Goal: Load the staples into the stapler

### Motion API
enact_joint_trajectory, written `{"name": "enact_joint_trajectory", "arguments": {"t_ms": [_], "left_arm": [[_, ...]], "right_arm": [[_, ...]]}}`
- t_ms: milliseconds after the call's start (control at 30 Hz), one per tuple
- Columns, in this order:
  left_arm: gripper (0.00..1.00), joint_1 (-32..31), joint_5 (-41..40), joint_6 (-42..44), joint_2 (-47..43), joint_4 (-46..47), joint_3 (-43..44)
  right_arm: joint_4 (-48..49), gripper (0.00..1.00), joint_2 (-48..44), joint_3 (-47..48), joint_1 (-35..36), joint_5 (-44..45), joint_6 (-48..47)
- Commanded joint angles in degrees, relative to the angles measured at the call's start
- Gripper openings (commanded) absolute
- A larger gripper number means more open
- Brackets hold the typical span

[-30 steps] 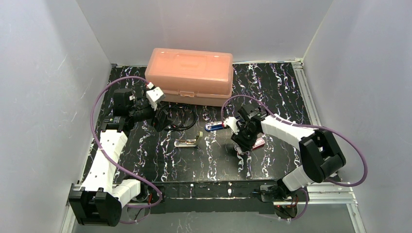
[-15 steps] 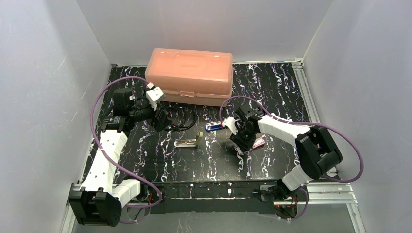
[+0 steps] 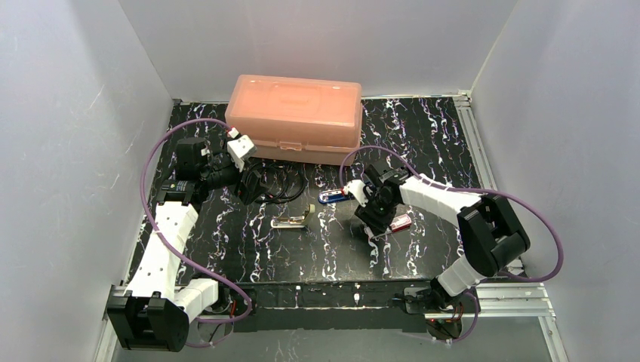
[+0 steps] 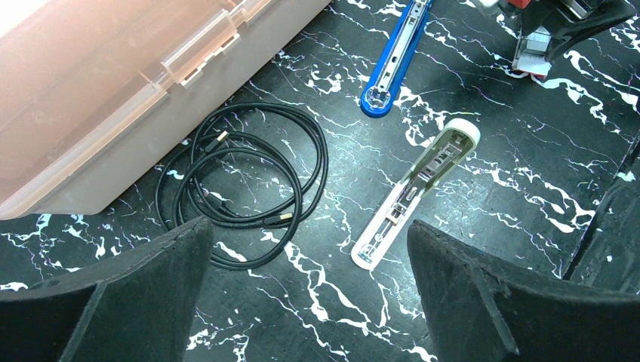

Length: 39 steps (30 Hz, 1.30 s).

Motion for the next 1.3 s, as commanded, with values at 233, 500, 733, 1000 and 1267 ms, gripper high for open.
{"name": "enact_joint_trajectory", "arguments": {"t_ms": [233, 500, 733, 1000, 1267], "left_arm": [[0.98, -0.4, 0.6, 0.6, -1.7, -0.9, 0.8], [0.99, -0.4, 0.9, 0.7, -1.5, -0.9, 0.9], [0.98, -0.4, 1.1, 0.7, -1.6, -0.9, 0.9], [0.98, -0.4, 1.3, 0.8, -1.5, -0.9, 1.2], [0.99, -0.4, 1.2, 0.9, -1.1, -0.9, 1.4]], "right_arm": [[0.1, 0.47, 1.9, 2.9, 0.2, 0.0, 1.6], [1.2, 0.41, 2.0, 2.4, 0.3, 0.9, 2.3], [3.2, 0.35, 0.3, 0.5, 0.3, 1.8, 2.3], [5.6, 0.36, -3.0, -2.7, 1.1, 4.8, 1.2], [6.0, 0.41, -3.9, -4.4, 2.6, 7.1, 0.4]]}}
